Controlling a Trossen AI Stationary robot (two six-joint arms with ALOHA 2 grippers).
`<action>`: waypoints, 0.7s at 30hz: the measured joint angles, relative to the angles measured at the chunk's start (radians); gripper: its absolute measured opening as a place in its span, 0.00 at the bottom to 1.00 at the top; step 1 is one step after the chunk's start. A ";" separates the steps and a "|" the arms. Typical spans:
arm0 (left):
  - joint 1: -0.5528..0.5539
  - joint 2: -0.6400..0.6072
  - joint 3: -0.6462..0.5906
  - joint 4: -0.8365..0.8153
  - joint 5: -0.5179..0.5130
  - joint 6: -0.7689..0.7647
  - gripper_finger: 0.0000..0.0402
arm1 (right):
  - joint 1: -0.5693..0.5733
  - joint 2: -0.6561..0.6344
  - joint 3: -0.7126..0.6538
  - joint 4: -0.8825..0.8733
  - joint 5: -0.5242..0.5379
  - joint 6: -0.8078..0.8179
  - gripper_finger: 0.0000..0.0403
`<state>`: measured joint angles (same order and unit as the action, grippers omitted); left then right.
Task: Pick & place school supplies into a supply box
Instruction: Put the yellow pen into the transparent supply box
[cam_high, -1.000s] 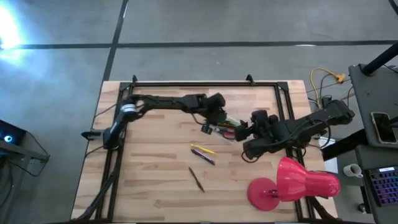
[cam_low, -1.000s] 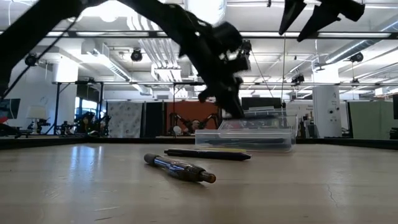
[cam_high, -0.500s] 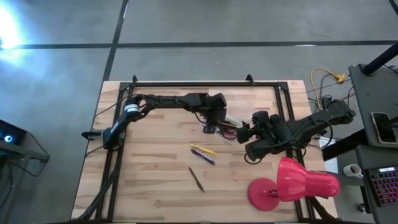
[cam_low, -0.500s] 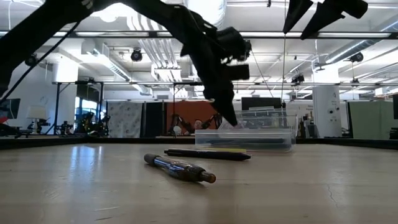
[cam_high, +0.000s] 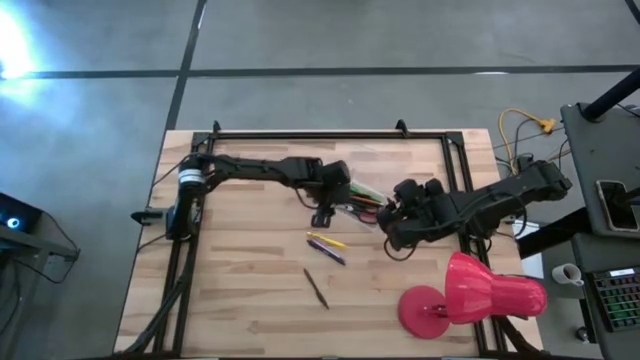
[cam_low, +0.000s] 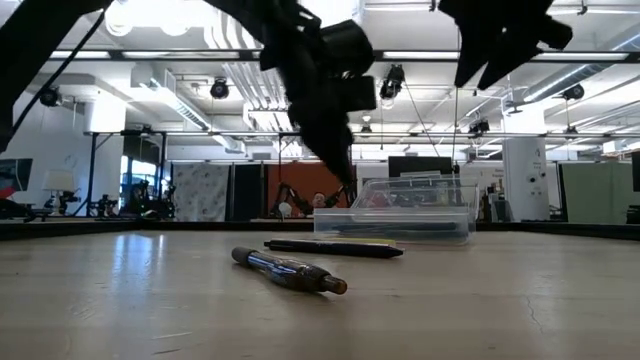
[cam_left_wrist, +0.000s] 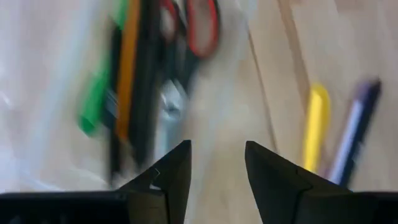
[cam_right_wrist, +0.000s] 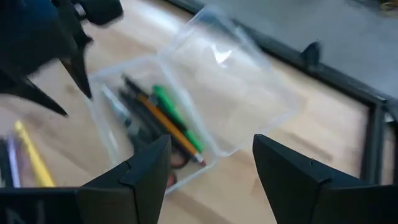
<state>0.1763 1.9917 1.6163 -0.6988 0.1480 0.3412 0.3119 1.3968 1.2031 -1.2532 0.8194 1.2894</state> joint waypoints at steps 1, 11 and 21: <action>-0.005 -0.013 -0.033 0.004 0.002 -0.018 0.33 | -0.003 0.000 -0.015 0.025 -0.017 -0.021 0.54; -0.091 -0.299 -0.516 0.306 0.002 -0.241 0.33 | -0.041 0.027 -0.198 0.573 -0.336 -0.282 0.54; -0.104 -0.647 -0.977 0.670 -0.057 -0.573 0.33 | -0.042 0.218 -0.119 0.715 -0.435 -0.619 0.54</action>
<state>0.0719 1.3444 0.6398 -0.0287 0.0908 -0.2318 0.2699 1.6149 1.0839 -0.5381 0.3841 0.6702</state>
